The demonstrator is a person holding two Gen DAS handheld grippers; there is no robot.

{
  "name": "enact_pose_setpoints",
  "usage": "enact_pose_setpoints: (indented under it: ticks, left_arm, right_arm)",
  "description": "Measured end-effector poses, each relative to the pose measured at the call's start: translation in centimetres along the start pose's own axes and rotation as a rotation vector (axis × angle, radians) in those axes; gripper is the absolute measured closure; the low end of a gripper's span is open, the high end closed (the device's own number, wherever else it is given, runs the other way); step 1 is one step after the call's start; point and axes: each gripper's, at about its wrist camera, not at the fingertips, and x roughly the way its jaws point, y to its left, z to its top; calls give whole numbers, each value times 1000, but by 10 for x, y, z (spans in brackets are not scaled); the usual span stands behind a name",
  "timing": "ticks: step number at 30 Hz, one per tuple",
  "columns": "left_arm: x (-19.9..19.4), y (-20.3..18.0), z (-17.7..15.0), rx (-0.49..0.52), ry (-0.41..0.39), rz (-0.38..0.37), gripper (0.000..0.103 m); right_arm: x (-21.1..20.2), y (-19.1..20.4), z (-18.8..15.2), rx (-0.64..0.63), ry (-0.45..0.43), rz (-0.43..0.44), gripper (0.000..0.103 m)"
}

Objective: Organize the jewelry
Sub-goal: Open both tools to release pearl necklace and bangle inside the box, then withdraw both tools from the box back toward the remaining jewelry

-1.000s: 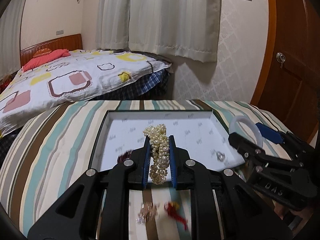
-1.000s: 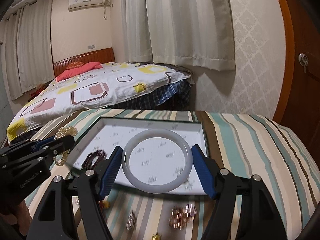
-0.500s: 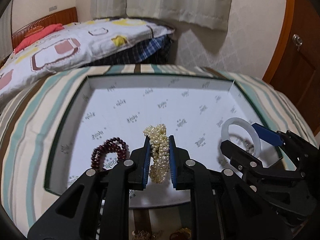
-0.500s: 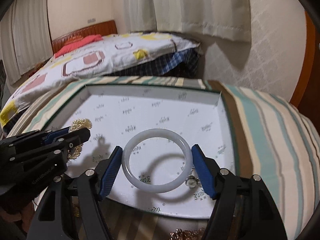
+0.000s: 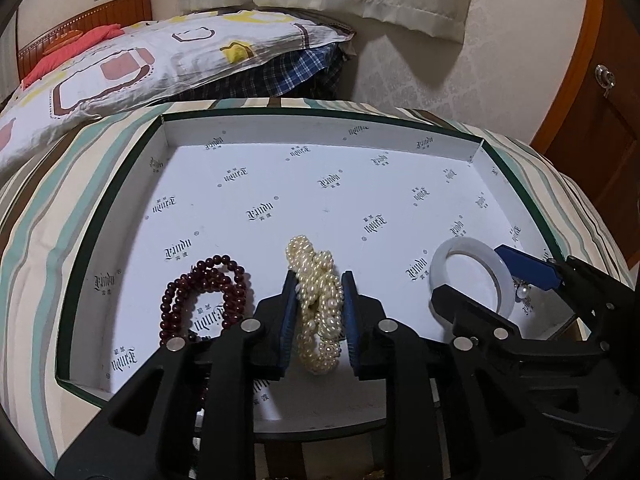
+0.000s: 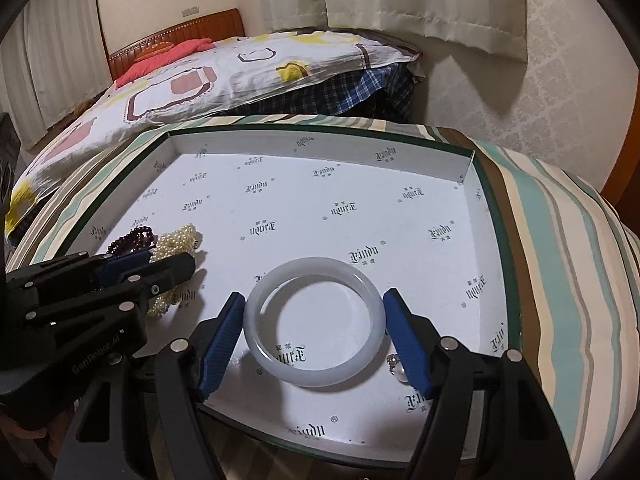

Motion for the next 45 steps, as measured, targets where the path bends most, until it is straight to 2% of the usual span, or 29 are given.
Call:
enact_pose_setpoints:
  ticks: [3, 5, 10, 14, 22, 27, 36, 45]
  left_arm:
    - [-1, 4, 1, -13, -3, 3, 63]
    - [-1, 7, 1, -22, -5, 2, 59]
    - [-12, 5, 4, -23, -34, -1, 57]
    - [-31, 2, 7, -17, -80, 5, 50]
    - [-76, -3, 5, -12, -180, 34, 50]
    - [-107, -4, -8, -18, -233, 53, 50]
    - [-142, -1, -49, -39, -246, 71, 50]
    - [-155, 10, -91, -58, -224, 101, 50]
  right_arm:
    - [-1, -3, 1, 11, -2, 7, 32]
    - [-3, -3, 1, 7, -11, 4, 32]
    - [-13, -1, 4, 2, -41, -2, 32]
    - [-29, 0, 7, 6, -81, -6, 32]
    - [-66, 5, 5, 13, -159, -18, 32]
    - [-89, 5, -6, 37, -191, -32, 32]
    - [-117, 9, -44, 67, -217, -67, 32]
    - [-128, 16, -86, 77, -218, -95, 32]
